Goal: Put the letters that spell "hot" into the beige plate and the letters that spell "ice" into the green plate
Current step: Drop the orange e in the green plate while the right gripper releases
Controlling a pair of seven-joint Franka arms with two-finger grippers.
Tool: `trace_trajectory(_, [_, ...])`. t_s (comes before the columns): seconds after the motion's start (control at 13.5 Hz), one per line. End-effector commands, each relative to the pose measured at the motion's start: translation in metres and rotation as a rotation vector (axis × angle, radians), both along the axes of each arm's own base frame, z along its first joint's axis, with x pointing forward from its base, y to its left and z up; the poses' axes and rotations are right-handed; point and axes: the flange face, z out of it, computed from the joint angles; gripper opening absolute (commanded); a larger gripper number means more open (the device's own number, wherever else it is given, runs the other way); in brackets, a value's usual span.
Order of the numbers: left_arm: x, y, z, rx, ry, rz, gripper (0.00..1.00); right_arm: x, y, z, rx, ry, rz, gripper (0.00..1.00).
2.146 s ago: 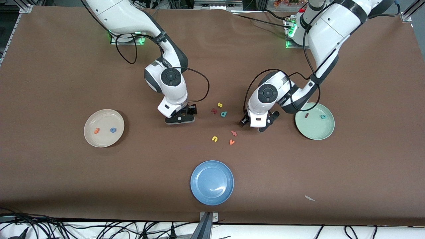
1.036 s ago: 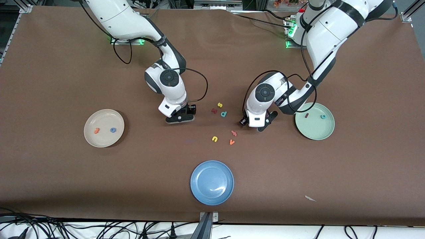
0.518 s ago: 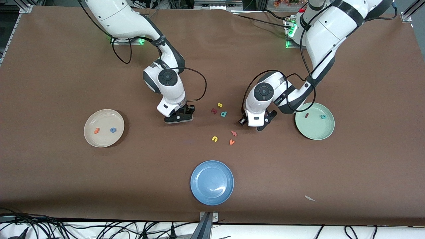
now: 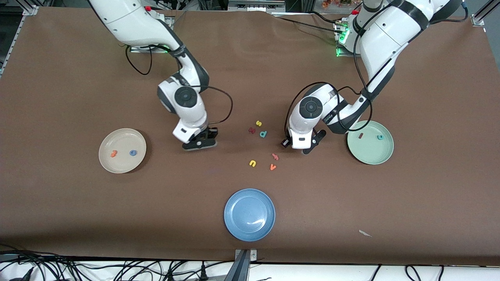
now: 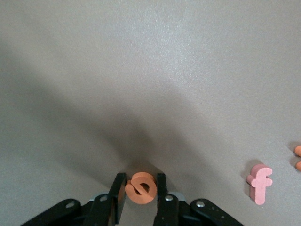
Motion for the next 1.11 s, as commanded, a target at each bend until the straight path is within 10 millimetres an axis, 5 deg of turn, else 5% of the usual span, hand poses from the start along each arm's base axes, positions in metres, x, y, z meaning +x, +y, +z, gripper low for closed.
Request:
trace_trajectory(0.0, [0.010,0.017,-0.005,0.024,-0.001,-0.050,0.20,0.012,-0.060,0.042,-0.053,0.029,0.073,0.16])
trace_trajectory(0.15, [0.020,0.032,0.008,0.048,0.033,-0.085,0.20,0.020,-0.108,0.046,-0.082,0.072,0.158,0.16])
trace_trajectory(0.37, [0.043,0.065,0.056,0.001,0.115,-0.144,0.20,0.033,-0.182,0.052,-0.090,0.100,0.255,0.16])
trace_trajectory(0.74, [0.062,0.177,0.104,-0.047,0.253,-0.338,0.21,0.036,-0.261,0.054,-0.115,0.161,0.331,0.19])
trace_trajectory(0.89, [0.067,0.212,0.102,-0.057,0.268,-0.401,0.21,0.038,-0.277,0.052,-0.122,0.161,0.353,0.27])
trace_trajectory(1.04, [0.070,0.239,0.097,-0.062,0.266,-0.460,0.22,0.040,-0.282,0.051,-0.122,0.152,0.345,0.57])
